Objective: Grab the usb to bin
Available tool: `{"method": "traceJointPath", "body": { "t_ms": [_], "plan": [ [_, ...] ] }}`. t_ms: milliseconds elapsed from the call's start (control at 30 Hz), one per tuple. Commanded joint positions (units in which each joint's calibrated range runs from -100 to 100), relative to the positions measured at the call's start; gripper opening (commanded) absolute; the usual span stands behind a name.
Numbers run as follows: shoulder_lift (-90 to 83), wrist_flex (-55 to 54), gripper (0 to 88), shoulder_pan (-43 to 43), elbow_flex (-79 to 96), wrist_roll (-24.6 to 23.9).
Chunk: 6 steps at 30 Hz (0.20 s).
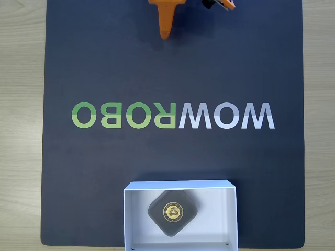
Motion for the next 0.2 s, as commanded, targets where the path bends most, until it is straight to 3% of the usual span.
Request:
{"method": "traceJointPath", "body": {
  "t_ms": [0, 167],
  "plan": [
    [0.5, 0.0, 4.4, 0.6, -0.2, 0.2],
    [0.5, 0.0, 4.4, 0.6, -0.2, 0.2]
  ]
}}
